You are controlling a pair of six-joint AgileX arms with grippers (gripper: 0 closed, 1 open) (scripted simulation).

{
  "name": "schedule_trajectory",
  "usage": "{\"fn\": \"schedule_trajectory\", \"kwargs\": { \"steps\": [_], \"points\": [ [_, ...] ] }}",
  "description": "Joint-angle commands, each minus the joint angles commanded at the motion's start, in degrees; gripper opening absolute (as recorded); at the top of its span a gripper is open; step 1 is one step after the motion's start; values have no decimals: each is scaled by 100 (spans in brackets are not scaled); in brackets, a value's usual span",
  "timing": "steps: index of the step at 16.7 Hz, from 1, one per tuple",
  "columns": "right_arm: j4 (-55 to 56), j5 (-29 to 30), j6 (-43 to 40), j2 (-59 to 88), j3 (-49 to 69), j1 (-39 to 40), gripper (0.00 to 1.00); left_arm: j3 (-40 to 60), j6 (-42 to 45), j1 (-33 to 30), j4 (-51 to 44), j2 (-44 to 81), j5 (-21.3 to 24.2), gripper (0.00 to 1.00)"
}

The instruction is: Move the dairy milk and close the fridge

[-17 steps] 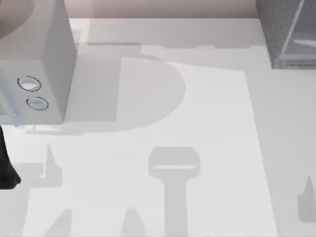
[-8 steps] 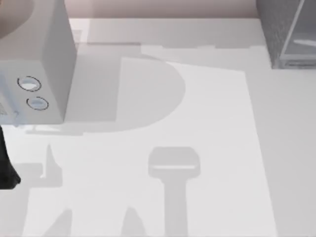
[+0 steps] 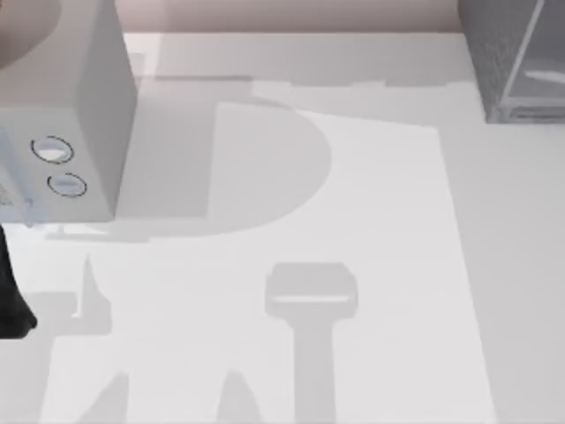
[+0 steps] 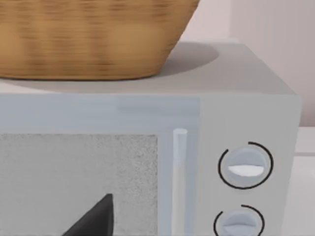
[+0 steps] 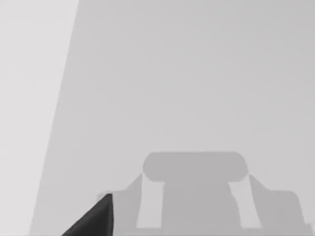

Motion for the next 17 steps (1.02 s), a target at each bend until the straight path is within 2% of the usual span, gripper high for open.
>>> {"fn": "schedule_trajectory", "kwargs": {
  "steps": [3, 7, 11, 17],
  "points": [
    [40, -296, -491, 451, 186, -363, 100, 0, 0, 0, 0, 0, 0, 100],
    [116, -994, -1785, 1686, 654, -1434, 100, 0, 0, 0, 0, 0, 0, 100],
    [182, -1886, -3560, 3450, 1275, -3030, 100, 0, 0, 0, 0, 0, 0, 100],
    [219, -3338, -6583, 6563, 2288, -5871, 100, 0, 0, 0, 0, 0, 0, 100]
  ]
}}
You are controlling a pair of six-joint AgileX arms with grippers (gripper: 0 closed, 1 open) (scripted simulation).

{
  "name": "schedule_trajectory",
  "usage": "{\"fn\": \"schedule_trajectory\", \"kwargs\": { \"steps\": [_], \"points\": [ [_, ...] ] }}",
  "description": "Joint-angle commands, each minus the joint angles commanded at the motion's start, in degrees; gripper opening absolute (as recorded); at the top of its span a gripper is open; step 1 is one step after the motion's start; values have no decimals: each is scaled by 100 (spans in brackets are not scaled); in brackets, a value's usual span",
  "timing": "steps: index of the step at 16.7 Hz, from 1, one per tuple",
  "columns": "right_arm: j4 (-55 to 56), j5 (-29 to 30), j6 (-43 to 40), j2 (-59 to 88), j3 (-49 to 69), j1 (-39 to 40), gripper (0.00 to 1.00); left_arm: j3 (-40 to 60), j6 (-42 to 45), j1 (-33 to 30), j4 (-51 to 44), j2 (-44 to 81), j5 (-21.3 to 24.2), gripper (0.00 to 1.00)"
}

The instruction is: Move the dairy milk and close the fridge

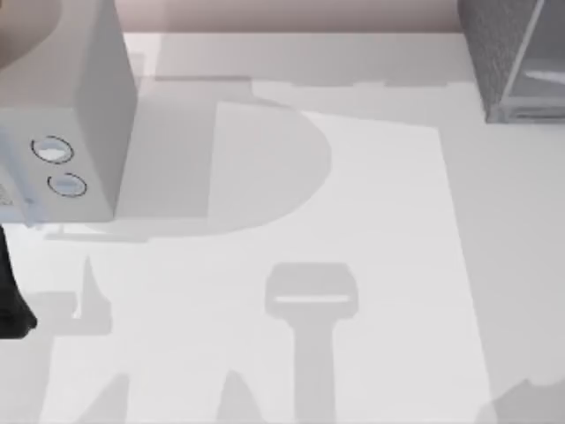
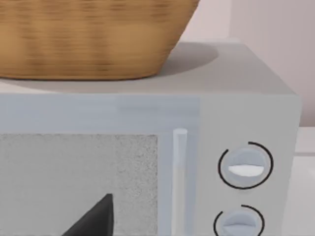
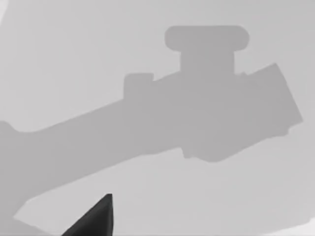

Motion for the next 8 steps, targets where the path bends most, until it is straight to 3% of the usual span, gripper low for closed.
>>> {"fn": "schedule_trajectory", "kwargs": {
  "steps": [8],
  "points": [
    [-47, -1605, -3505, 3712, 1096, -3323, 100, 0, 0, 0, 0, 0, 0, 100]
  ]
}}
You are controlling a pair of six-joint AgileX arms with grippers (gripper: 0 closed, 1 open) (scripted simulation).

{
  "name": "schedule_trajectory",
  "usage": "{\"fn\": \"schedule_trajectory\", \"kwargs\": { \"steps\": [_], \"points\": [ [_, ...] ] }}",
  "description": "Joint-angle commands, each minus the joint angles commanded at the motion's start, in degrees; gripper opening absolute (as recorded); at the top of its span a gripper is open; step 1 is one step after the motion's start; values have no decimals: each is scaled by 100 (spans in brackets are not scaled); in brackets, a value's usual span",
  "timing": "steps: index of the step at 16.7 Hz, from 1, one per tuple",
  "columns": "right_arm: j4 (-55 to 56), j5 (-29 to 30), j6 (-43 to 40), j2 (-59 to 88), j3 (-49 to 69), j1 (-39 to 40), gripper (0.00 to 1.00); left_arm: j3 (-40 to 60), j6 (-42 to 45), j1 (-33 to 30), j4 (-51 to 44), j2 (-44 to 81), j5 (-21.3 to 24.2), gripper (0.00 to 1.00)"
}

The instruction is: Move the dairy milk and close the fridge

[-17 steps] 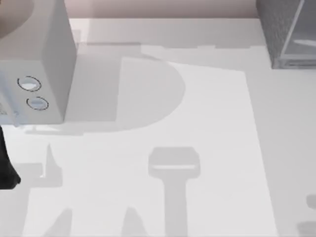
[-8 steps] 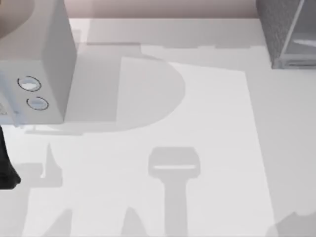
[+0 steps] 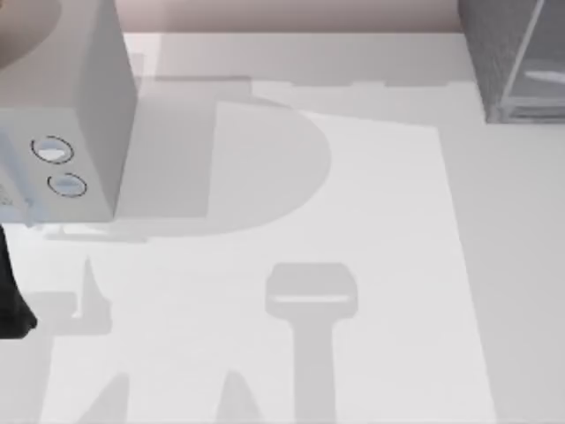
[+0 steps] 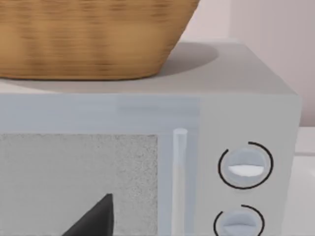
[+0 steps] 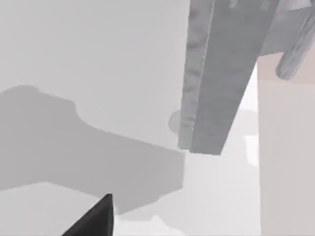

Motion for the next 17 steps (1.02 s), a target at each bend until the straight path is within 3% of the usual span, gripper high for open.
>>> {"fn": "schedule_trajectory", "kwargs": {
  "steps": [4, 7, 13, 17],
  "points": [
    [-26, -438, -1015, 1088, 293, -947, 100, 0, 0, 0, 0, 0, 0, 100],
    [-32, -533, -1243, 1333, 355, -1157, 100, 0, 0, 0, 0, 0, 0, 100],
    [38, -523, -1169, 1329, 343, -1070, 100, 0, 0, 0, 0, 0, 0, 100],
    [805, -476, -357, 1392, 397, -381, 100, 0, 0, 0, 0, 0, 0, 100]
  ]
}}
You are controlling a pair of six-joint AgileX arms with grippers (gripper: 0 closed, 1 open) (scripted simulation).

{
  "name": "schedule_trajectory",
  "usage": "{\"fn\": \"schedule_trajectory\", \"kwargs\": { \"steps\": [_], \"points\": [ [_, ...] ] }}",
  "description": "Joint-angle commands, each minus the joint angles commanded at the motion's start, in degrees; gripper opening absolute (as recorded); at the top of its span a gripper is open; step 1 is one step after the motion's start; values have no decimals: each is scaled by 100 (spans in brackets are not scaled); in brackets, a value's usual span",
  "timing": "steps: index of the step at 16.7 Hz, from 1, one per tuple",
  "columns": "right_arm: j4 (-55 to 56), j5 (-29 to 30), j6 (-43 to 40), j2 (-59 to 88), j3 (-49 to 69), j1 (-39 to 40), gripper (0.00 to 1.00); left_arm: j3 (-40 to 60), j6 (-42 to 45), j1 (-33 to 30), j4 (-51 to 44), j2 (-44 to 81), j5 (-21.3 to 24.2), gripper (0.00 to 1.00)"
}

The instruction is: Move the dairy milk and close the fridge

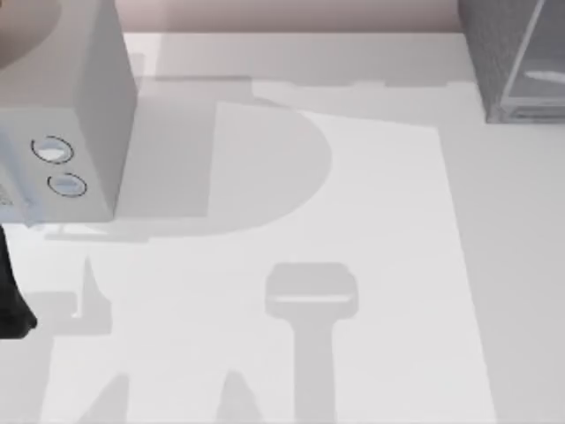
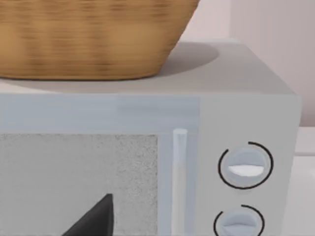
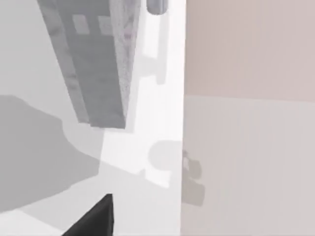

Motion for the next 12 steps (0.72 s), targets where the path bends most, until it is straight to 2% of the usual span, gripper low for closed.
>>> {"fn": "schedule_trajectory", "kwargs": {
  "steps": [3, 12],
  "points": [
    [962, 114, 1135, 29, 38, 816, 100, 0, 0, 0, 0, 0, 0, 100],
    [4492, 792, 5252, 83, -22, 3248, 100, 0, 0, 0, 0, 0, 0, 100]
  ]
}}
